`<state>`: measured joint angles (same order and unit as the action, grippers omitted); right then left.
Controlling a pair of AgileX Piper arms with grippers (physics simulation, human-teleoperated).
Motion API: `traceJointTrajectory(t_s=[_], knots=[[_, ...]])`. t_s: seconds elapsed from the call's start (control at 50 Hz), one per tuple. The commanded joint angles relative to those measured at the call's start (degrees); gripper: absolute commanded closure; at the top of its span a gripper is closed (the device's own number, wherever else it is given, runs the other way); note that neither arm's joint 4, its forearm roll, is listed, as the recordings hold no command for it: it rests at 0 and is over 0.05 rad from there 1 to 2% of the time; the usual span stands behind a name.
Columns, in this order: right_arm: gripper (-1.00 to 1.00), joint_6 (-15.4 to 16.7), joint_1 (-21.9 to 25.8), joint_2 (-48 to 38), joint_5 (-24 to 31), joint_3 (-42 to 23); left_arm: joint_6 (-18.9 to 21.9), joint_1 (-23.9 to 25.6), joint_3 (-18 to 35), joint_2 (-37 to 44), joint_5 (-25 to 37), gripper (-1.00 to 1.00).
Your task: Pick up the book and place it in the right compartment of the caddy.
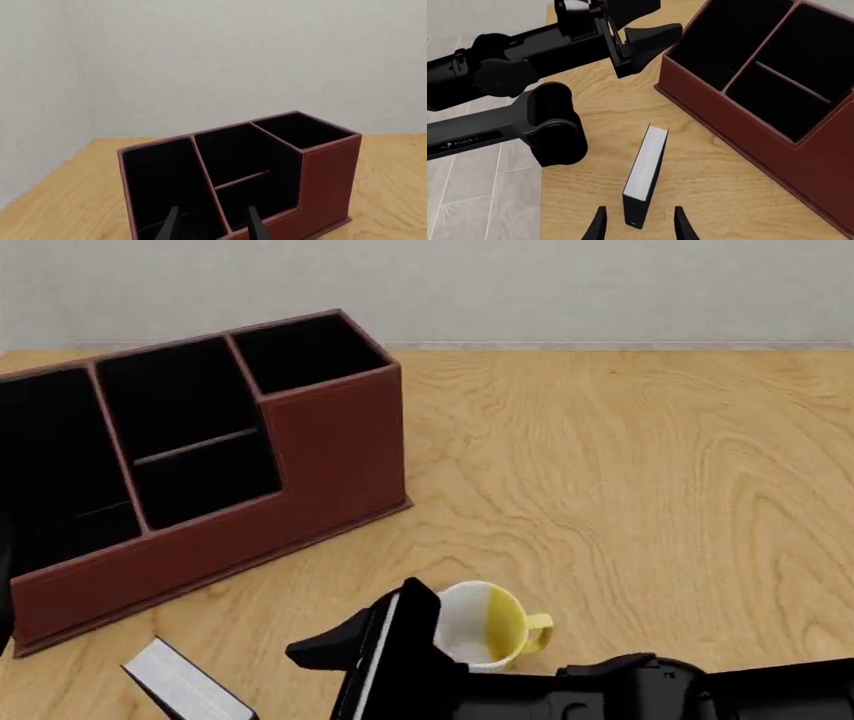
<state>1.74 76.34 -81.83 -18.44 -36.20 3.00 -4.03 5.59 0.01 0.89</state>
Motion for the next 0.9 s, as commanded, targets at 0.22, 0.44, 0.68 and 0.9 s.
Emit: traceJointTrajectory(t_s=[0.22,0.44,0.68,0.9], knots=[[-1.0,-1.96,0.47,-5.67,-2.63,-1.95,0.35,-0.28,-0.63,0.0,-0.4,-1.0],[-1.0,-2.77,0.96,-9.23,-4.02,-3.35,0.34,-0.54,-1.07,0.01,-0.79,-1.0],[-1.0,-3.77,0.48,-12.38,-5.72,-4.07,0.52,-0.88,-1.67,0.02,-1.2,-1.0],[-1.0,-4.63,-0.02,-14.51,-7.16,-4.24,0.47,-0.84,-2.09,0.03,-1.4,-1.0]])
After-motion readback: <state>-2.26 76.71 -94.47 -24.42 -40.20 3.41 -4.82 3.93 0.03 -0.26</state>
